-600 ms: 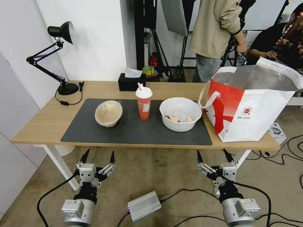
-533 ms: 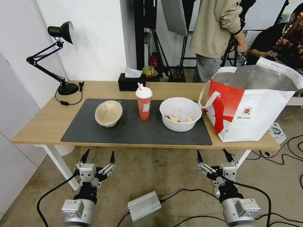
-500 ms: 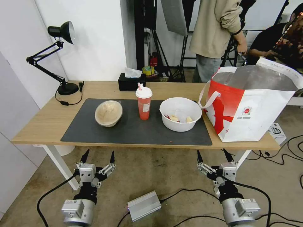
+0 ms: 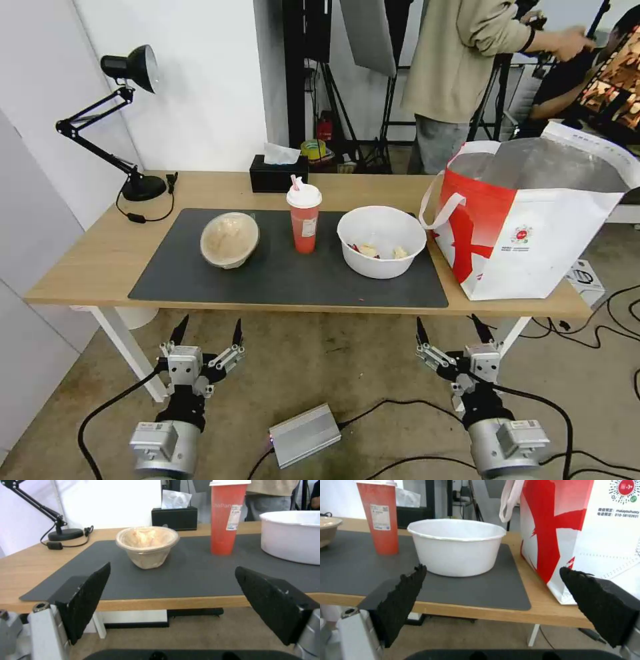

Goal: Pick up the trash from the table and place it into the takeout bag.

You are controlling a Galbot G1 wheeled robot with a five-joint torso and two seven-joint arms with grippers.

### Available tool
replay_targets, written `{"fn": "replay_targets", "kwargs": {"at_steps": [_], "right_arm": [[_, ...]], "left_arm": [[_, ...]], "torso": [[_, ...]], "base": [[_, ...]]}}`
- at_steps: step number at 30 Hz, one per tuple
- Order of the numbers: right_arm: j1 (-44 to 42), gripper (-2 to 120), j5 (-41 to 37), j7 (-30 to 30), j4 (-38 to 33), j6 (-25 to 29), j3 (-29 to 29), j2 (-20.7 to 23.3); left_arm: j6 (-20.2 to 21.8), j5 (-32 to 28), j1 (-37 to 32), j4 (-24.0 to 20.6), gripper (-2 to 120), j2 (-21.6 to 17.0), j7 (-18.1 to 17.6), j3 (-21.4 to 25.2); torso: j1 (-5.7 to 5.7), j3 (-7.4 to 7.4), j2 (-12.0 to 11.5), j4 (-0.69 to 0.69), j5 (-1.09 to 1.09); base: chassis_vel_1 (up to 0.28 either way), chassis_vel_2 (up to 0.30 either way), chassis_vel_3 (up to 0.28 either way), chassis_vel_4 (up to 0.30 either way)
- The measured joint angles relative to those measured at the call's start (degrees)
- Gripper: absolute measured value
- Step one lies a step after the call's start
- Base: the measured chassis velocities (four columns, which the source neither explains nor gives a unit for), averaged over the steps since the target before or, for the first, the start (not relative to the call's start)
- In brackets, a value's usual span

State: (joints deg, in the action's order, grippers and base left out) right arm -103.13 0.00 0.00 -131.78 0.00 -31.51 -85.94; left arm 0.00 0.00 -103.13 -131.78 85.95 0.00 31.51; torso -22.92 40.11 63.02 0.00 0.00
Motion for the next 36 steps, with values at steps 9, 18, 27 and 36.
{"fn": "replay_targets", "kwargs": {"at_steps": [9,18,27,36], "right_arm": [[0.0,100,0.0,0.0,0.0,0.0,0.0,0.0],[2.4,100,0.1,0.4,3.8,2.2,-2.2,1.0],[12.1,100,1.2,2.5,19.3,11.3,-11.4,5.1],[12.6,100,0.1,3.4,19.2,12.0,-12.1,6.3]], "left_arm": [[-0.1,0.0,0.1,0.2,100,0.0,0.0,0.0],[-9.6,0.0,3.9,10.2,100,2.5,-0.7,0.6],[-20.1,-2.2,7.2,19.4,100,5.4,0.4,1.3],[-19.7,-3.5,4.1,11.8,100,5.4,2.7,1.9]], "torso": [[0.00,0.00,0.0,0.00,-0.01],[0.00,0.00,0.0,-0.01,0.00],[-0.01,0.01,0.0,0.00,0.01],[-0.01,0.01,0.0,-0.01,-0.04]], "base": [[0.000,0.000,0.000,0.000],[0.000,0.000,0.000,0.000],[0.000,0.000,0.000,0.000],[0.000,0.000,0.000,0.000]]}}
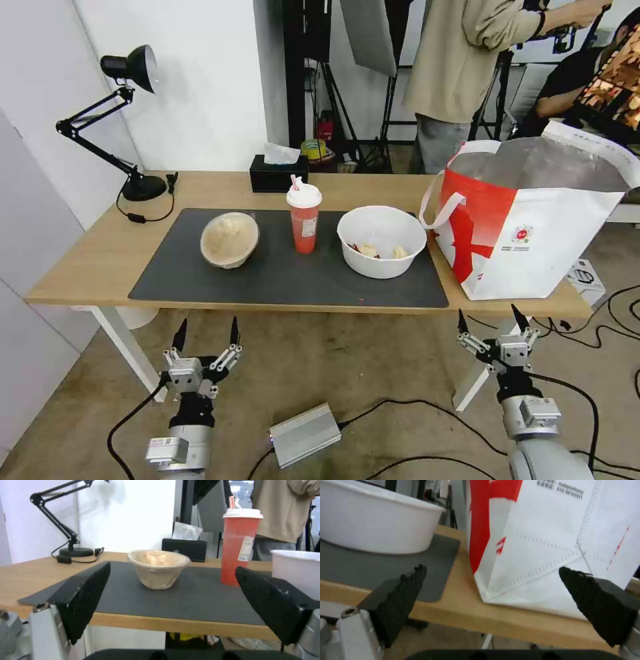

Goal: Pick up the trash from the table and place it into the takeout bag.

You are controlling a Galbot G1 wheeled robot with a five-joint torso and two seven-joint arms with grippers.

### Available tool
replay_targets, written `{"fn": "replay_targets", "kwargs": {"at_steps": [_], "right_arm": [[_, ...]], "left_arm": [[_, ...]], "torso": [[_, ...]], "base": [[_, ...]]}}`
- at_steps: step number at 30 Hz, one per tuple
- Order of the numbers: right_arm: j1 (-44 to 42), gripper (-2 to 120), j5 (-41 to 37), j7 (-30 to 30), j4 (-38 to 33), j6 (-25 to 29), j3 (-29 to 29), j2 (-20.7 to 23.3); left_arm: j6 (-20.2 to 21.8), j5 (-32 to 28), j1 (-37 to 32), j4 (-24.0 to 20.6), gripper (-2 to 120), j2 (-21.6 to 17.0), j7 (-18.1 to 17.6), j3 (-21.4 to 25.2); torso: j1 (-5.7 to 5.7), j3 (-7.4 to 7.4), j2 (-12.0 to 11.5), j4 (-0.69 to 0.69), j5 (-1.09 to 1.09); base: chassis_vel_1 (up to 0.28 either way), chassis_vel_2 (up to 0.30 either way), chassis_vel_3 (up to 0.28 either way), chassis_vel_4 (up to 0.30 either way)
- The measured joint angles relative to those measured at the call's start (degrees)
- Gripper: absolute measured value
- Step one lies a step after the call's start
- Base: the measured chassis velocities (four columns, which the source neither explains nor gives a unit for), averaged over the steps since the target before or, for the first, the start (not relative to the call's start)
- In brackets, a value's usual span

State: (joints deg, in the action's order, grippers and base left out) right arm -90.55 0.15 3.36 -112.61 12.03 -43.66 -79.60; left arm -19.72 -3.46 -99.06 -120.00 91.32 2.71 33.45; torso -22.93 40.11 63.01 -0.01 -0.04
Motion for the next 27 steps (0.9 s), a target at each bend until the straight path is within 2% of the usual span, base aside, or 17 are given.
{"fn": "replay_targets", "kwargs": {"at_steps": [3,6,8,18,20,22,24,27], "right_arm": [[-1.2,100,-5.3,2.1,-7.6,-0.9,-0.4,3.9],[-1.7,100,-7.3,2.9,-10.5,-1.3,-0.4,5.3],[-1.9,100,-7.8,3.1,-11.0,-1.5,-0.4,5.6],[-2.3,100,-8.5,3.3,-12.1,-1.9,-0.2,6.4],[-3.8,100,-10.9,3.9,-16.0,-2.8,1.2,9.4],[-5.3,100,-13.3,4.6,-20.2,-3.7,2.7,12.5],[-5.9,100,-14.1,4.7,-21.4,-4.3,3.3,13.6],[-6.7,100,-14.9,5.1,-23.7,-5.4,4.5,16.9]], "left_arm": [[0.0,0.5,-1.1,-1.6,100,0.0,0.2,0.2],[0.0,1.2,-1.8,-2.7,100,0.0,0.3,0.4],[0.0,1.6,-2.5,-4.1,100,-0.1,0.4,0.5],[0.0,1.9,-4.9,-8.4,100,-0.1,0.8,0.7],[0.1,1.9,-5.2,-9.1,100,-0.1,1.1,1.0],[0.1,1.9,-5.3,-9.5,100,-0.1,1.5,1.1],[0.1,1.9,-5.4,-9.6,100,-0.1,1.6,1.1],[0.1,1.9,-5.4,-9.7,100,-0.1,1.7,1.0]], "torso": [[0.01,0.00,0.0,0.01,0.05],[0.01,-0.01,0.0,0.02,0.07],[0.01,-0.01,0.0,0.01,0.02],[0.01,-0.01,0.0,0.00,0.03],[0.01,-0.01,0.0,0.00,0.01],[0.02,-0.02,0.0,0.02,0.09],[0.02,-0.01,0.0,0.00,0.02],[0.02,-0.01,0.0,0.01,0.04]], "base": [[0.000,0.000,0.000,0.000],[0.000,0.000,0.000,0.000],[0.000,0.000,0.000,0.000],[0.000,0.000,0.000,0.000],[0.000,0.000,0.000,0.000],[0.000,0.000,0.000,0.000],[0.000,0.000,0.000,0.000],[0.000,0.000,0.000,0.000]]}}
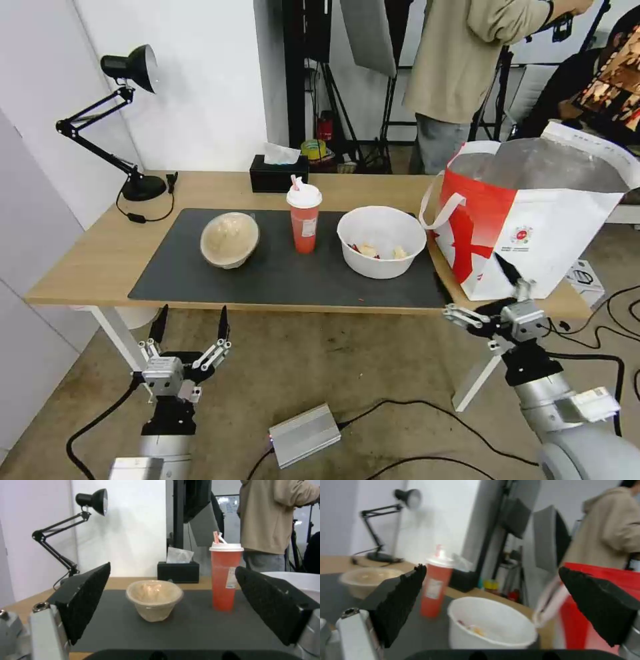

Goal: Pick up the trash from the table and place it into the takeout bag.

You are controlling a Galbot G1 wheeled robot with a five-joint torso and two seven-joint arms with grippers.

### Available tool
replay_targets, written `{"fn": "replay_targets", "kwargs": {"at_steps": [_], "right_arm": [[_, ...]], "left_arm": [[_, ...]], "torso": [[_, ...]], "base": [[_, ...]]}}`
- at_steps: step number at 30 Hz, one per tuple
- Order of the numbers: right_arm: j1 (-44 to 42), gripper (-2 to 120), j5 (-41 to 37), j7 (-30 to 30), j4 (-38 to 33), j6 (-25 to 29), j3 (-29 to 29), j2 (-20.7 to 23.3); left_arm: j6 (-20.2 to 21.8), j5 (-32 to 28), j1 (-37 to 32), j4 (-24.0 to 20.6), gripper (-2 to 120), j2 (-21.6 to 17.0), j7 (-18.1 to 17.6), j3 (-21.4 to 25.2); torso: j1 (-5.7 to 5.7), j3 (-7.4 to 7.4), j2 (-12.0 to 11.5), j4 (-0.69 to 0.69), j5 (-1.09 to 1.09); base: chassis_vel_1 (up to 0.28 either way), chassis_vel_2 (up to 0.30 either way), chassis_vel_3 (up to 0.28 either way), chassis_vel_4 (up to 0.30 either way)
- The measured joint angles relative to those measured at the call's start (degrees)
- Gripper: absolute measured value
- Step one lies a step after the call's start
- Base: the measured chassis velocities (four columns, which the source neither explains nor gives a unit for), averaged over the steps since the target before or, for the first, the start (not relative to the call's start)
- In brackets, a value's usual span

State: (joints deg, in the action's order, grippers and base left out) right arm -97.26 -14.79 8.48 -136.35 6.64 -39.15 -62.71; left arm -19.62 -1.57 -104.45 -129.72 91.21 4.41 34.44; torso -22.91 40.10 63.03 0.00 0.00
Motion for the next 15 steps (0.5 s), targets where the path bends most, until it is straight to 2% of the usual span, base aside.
{"fn": "replay_targets", "kwargs": {"at_steps": [13,15], "right_arm": [[0.9,100,-3.1,0.0,-0.5,-1.5,0.1,8.7],[1.9,100,-4.6,0.0,0.0,-2.0,-0.4,11.4]], "left_arm": [[-0.1,0.0,0.3,0.8,100,0.0,0.1,-0.5],[-0.2,0.0,0.5,1.1,100,0.0,0.3,-0.7]], "torso": [[-0.01,0.00,0.0,0.00,0.00],[0.00,0.00,0.0,0.00,-0.01]], "base": [[0.000,0.000,0.000,0.000],[0.000,0.000,0.000,0.000]]}}
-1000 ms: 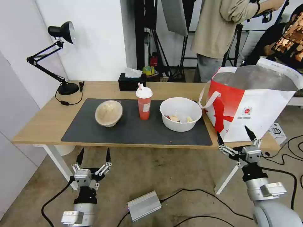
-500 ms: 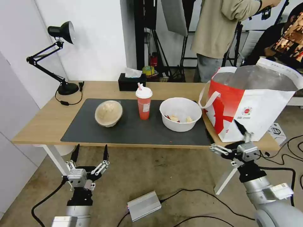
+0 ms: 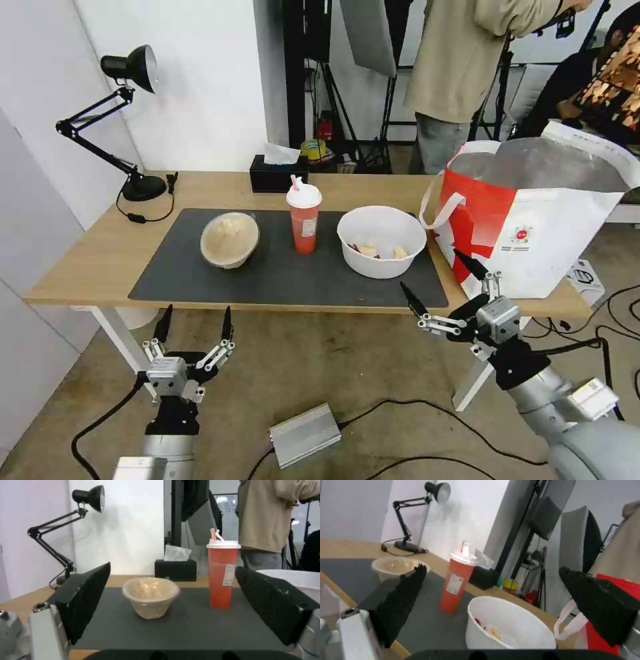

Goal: Pick up the trash from the table and place it into the takeout bag.

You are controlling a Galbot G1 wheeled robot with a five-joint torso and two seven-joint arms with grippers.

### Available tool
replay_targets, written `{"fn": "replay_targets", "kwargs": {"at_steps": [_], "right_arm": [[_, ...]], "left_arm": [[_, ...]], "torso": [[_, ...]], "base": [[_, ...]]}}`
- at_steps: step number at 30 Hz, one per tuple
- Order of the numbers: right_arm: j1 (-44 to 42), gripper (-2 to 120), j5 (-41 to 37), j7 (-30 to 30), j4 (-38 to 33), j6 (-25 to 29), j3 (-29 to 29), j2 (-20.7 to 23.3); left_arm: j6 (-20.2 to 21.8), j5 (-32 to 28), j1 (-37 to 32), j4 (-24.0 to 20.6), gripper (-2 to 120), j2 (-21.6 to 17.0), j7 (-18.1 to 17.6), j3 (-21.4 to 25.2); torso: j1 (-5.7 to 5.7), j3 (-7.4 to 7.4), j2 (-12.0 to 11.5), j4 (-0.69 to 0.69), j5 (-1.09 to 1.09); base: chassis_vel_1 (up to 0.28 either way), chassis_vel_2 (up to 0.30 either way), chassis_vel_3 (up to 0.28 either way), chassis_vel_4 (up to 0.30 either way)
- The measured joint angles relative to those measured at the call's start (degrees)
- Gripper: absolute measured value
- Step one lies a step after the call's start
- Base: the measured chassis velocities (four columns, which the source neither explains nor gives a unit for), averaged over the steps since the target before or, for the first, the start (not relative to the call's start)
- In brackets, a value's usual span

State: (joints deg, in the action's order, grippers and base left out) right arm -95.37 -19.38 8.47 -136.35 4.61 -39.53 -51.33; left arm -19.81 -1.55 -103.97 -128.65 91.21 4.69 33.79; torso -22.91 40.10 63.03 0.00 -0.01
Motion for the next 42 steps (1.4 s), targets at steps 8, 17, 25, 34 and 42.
{"fn": "replay_targets", "kwargs": {"at_steps": [8,17,25,34,42], "right_arm": [[3.0,100,-3.5,-0.3,1.8,-1.2,-0.8,6.0],[8.3,100,-9.3,-0.5,4.6,-2.5,-0.6,13.9],[15.9,100,-13.1,-0.4,7.6,-3.9,3.4,21.8],[27.5,100,-16.0,0.0,11.8,-6.1,13.9,27.0],[40.7,100,-22.6,2.2,14.4,-9.6,27.3,30.7]], "left_arm": [[-0.3,-0.1,0.3,1.0,100,0.0,0.3,-0.1],[-0.5,-0.1,0.7,2.4,100,0.0,1.0,-0.3],[-0.7,-0.2,1.1,3.5,100,0.0,1.3,-0.3],[-1.0,-0.4,1.7,4.9,100,0.0,1.8,-0.1],[-1.4,-0.7,2.7,7.0,100,0.0,2.3,0.1]], "torso": [[0.00,0.00,0.0,0.00,0.00],[-0.01,0.00,0.0,0.00,0.00],[-0.01,0.01,0.0,0.01,0.00],[-0.01,0.01,0.0,0.00,0.00],[-0.01,0.01,0.0,0.00,0.01]], "base": [[0.000,0.000,0.000,0.000],[0.000,0.000,0.000,0.000],[0.000,0.000,0.000,0.000],[0.000,0.000,0.000,0.000],[0.000,0.000,0.000,0.000]]}}
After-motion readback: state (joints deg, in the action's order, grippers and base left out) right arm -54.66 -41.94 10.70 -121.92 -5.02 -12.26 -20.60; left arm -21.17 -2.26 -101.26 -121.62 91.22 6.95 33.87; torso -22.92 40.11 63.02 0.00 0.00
